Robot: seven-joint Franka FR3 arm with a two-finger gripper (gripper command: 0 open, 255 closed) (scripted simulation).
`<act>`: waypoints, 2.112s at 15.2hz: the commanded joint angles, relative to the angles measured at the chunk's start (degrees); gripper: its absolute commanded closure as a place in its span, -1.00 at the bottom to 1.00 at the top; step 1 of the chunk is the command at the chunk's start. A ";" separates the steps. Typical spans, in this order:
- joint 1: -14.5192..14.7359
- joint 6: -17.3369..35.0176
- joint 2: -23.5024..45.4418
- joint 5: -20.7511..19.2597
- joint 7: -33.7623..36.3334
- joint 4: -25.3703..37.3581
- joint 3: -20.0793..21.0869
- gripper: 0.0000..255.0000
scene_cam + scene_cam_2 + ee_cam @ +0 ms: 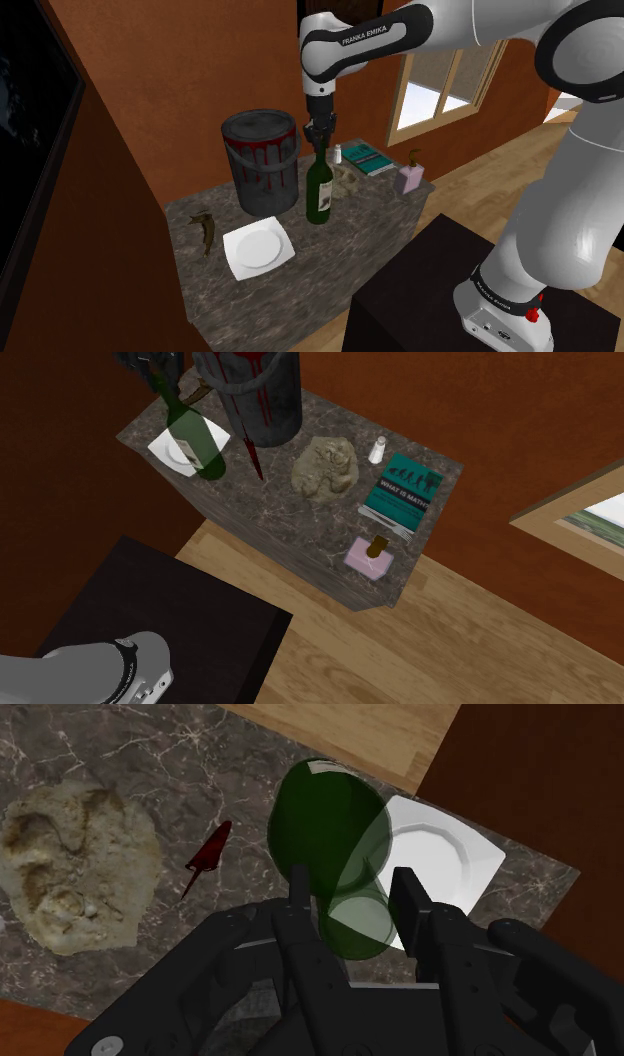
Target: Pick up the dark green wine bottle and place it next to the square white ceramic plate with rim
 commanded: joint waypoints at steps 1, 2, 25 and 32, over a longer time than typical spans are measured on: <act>0.07 1.57 0.35 0.06 0.06 -1.16 0.07 1.00; 0.08 2.30 0.53 0.09 0.02 -1.72 0.07 1.00; 0.03 16.54 6.39 0.97 -1.00 -10.13 0.22 1.00; 0.02 16.53 6.39 0.97 -1.00 -10.13 0.22 -1.00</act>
